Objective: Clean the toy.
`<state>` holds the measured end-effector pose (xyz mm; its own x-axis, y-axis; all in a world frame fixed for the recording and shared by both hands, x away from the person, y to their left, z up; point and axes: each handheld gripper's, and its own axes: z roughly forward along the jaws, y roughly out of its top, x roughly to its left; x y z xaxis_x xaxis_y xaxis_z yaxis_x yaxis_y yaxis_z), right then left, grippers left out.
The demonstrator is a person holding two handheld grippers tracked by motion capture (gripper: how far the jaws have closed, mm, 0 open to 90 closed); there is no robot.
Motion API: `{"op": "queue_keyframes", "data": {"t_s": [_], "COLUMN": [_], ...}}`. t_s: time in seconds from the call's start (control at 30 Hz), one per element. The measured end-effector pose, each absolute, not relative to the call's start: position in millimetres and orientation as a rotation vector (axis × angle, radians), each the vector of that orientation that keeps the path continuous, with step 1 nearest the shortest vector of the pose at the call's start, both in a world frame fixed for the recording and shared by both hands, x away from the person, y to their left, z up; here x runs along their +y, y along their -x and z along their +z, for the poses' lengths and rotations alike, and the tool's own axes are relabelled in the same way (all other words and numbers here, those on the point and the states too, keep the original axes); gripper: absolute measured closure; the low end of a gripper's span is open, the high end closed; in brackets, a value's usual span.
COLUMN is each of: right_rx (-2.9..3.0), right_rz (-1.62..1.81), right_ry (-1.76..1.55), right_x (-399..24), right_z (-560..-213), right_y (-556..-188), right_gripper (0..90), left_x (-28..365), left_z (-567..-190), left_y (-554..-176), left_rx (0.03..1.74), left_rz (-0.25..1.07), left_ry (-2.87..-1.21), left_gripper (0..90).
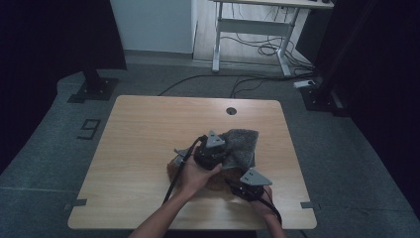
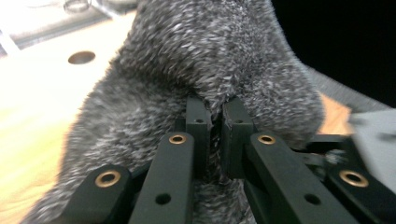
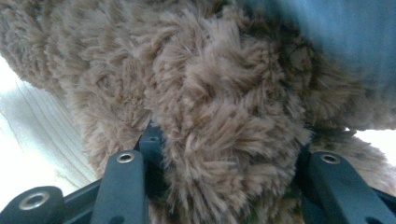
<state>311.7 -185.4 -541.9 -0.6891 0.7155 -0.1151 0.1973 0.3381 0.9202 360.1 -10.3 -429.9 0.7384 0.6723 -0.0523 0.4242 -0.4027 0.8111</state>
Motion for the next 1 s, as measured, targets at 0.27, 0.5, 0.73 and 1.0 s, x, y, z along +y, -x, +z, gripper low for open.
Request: {"op": "queue_keyframes", "data": {"t_s": [0.27, 0.5, 0.73, 1.0], "right_rx": [2.097, 2.088, 2.081, 2.081], "right_rz": [1.329, 1.321, 1.343, 1.347], "right_ry": [-0.795, -0.792, -0.823, -0.818], "right_x": [-185.4, -185.3, -185.8, -185.8], "right_z": [-542.2, -542.5, -542.8, -542.8], "right_y": [-312.2, -313.6, -317.8, -317.8], "right_gripper": [50.6, 50.6, 50.6, 50.5], "left_x": [10.4, 68.9, 106.9, 139.5], "left_z": [-449.2, -455.2, -453.3, -466.1], "left_y": [-358.9, -347.7, -333.6, -330.6], "left_rx": [0.834, 0.884, 0.893, 0.95], "left_rz": [0.382, 0.382, 0.399, 0.388], "left_ry": [-2.04, -1.948, -1.9, -1.867], "left_gripper": [83.7, 83.7, 83.9, 83.9]}}
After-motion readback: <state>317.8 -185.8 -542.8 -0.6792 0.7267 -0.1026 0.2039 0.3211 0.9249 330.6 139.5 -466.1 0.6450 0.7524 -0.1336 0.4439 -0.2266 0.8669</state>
